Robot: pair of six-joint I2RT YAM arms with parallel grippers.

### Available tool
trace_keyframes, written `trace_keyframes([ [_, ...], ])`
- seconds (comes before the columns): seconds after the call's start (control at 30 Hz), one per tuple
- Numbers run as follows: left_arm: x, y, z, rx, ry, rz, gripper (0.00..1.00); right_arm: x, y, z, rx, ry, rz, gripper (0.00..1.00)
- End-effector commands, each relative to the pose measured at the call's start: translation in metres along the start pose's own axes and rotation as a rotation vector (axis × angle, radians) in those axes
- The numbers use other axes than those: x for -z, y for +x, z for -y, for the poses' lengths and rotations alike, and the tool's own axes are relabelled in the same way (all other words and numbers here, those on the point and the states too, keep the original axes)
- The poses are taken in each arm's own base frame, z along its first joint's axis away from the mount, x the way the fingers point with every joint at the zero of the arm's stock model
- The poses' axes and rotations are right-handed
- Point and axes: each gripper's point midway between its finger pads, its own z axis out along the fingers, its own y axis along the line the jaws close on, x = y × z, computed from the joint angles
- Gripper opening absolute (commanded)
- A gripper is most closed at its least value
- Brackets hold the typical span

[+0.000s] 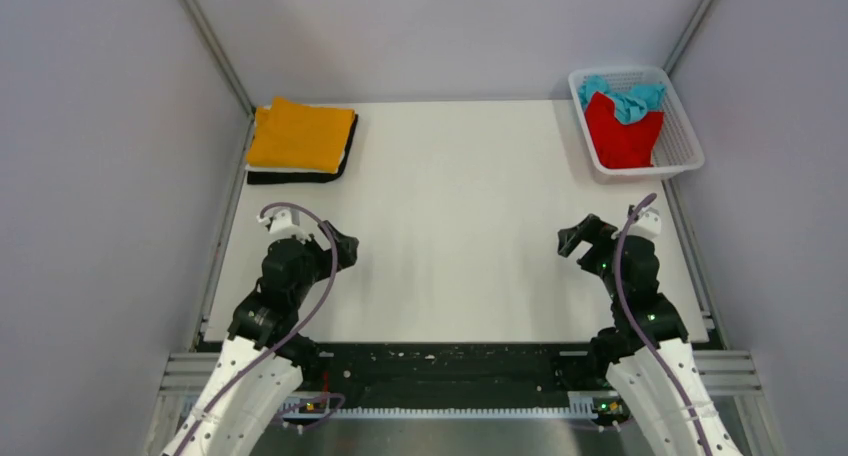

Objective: Fold and stack the t-shirts
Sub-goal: Grab crumpled tshirt from bin with the right arm

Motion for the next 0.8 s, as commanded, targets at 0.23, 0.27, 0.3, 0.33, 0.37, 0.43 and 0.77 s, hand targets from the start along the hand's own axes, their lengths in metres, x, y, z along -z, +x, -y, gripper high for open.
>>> trace_keyframes([
  [0.23, -0.009, -0.02, 0.019, 0.021, 0.043, 0.044, 0.99, -0.001, -0.067, -0.054, -0.009, -0.181, 0.17, 0.99],
  [0.27, -0.011, -0.022, 0.021, 0.022, 0.047, 0.048, 0.99, -0.006, -0.079, -0.061, -0.006, -0.184, 0.194, 0.99],
  [0.3, -0.013, -0.025, 0.024, 0.022, 0.052, 0.051, 0.99, -0.012, -0.093, -0.064, -0.003, -0.161, 0.212, 0.99],
  [0.33, -0.015, -0.027, 0.026, 0.022, 0.054, 0.051, 0.99, -0.02, -0.106, -0.065, 0.004, -0.125, 0.227, 0.99],
  [0.37, -0.017, -0.029, 0.029, 0.021, 0.057, 0.051, 0.99, -0.03, -0.118, -0.065, 0.017, -0.077, 0.236, 0.99],
  [0.43, -0.022, -0.032, 0.032, 0.013, 0.054, 0.044, 0.99, -0.053, -0.146, -0.068, 0.063, 0.008, 0.248, 0.99],
  [0.77, -0.042, -0.038, 0.019, -0.053, -0.066, 0.028, 0.99, -0.207, -0.257, -0.032, 0.144, 0.216, 0.144, 0.98],
])
